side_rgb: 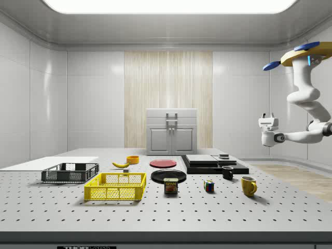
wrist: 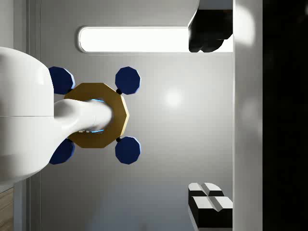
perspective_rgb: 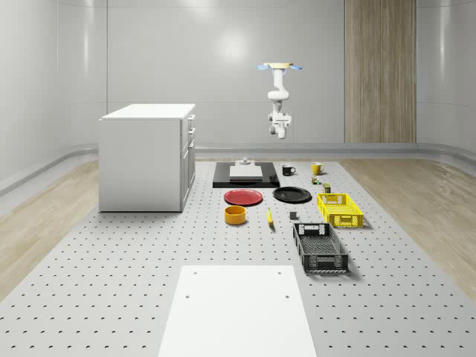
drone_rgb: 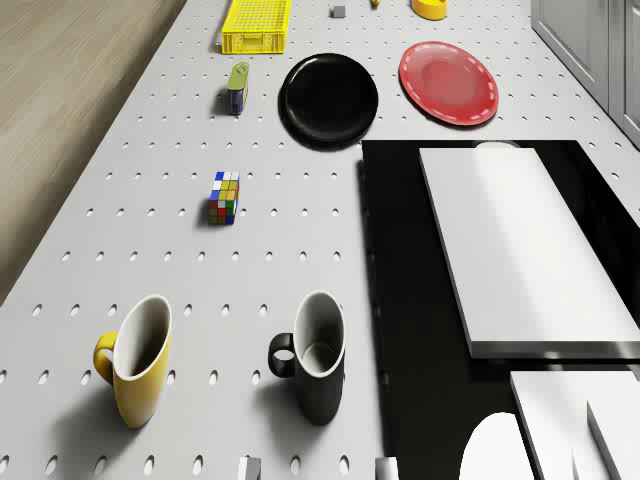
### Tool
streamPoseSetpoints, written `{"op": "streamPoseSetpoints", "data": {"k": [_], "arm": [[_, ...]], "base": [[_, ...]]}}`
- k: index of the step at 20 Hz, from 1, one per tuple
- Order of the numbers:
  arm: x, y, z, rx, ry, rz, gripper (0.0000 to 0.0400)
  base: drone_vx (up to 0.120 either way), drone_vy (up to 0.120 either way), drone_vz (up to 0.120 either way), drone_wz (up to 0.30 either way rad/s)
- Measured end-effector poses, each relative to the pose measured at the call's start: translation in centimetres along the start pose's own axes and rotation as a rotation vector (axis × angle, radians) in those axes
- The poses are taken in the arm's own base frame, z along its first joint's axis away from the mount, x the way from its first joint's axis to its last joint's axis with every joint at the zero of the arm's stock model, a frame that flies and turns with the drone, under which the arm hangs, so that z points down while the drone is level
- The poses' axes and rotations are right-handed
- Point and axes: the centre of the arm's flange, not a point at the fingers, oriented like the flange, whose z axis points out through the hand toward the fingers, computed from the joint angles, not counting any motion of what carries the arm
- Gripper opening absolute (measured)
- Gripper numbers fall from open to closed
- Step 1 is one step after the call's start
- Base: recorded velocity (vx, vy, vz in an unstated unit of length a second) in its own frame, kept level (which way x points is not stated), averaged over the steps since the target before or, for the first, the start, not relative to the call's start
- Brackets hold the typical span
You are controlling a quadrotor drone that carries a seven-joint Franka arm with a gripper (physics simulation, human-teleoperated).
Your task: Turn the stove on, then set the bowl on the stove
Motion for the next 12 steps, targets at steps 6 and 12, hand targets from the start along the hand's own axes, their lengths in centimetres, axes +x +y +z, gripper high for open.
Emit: {"op": "streamPoseSetpoints", "data": {"k": [6, 12], "arm": [[-0.2, 0.3, -4.3, 0.003, 0.003, 0.000, 0.0400], [-0.1, 0.1, -7.5, 0.007, 0.007, 0.000, 0.0400]], "base": [[0.000, 0.000, 0.000, 0.000], [0.000, 0.000, 0.000, 0.000]]}}
